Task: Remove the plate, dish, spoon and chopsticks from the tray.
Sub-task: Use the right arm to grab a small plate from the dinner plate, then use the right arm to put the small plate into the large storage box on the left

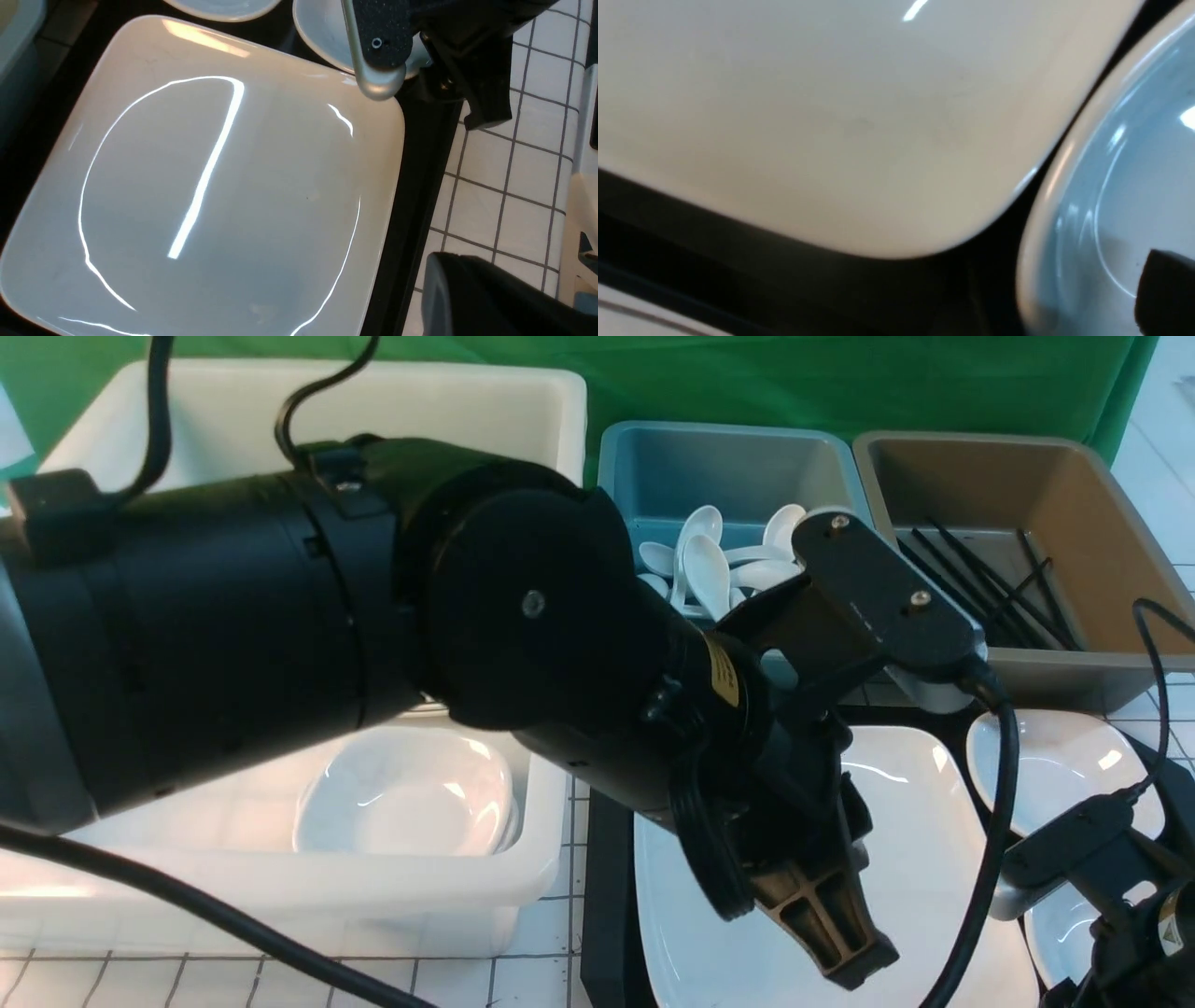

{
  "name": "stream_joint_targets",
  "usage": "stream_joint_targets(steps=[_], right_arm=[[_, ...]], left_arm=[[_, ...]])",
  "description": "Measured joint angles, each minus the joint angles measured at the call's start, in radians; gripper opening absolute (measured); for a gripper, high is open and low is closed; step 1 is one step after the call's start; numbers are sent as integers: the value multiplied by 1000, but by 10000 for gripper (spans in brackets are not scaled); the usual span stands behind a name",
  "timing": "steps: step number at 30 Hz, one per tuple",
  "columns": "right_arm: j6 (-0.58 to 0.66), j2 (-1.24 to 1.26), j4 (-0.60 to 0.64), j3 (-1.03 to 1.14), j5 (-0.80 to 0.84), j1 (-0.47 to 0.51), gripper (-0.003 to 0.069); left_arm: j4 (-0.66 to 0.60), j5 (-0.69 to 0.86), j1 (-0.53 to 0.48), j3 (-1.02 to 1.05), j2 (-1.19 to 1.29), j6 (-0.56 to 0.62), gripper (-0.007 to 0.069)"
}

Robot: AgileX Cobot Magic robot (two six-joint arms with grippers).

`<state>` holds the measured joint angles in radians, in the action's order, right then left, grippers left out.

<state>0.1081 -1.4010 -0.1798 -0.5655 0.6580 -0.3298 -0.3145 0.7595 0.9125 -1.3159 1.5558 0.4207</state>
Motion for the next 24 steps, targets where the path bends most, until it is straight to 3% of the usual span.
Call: stream_joint_targets(steps=[7, 10, 19, 24], right_arm=[[2, -48, -17, -1, -17, 0, 358], [18, -46, -30, -8, -25, 0, 253], [25, -32, -14, -73, 98, -1, 201], [10, 61, 11, -159, 220, -1, 52]], left_arm=[[-1, -1, 0, 3, 0, 9, 4], [-1, -1, 0, 3, 0, 10, 4], [17, -1, 0, 3, 0, 11, 4], [45, -1, 0, 4, 0, -3, 4]])
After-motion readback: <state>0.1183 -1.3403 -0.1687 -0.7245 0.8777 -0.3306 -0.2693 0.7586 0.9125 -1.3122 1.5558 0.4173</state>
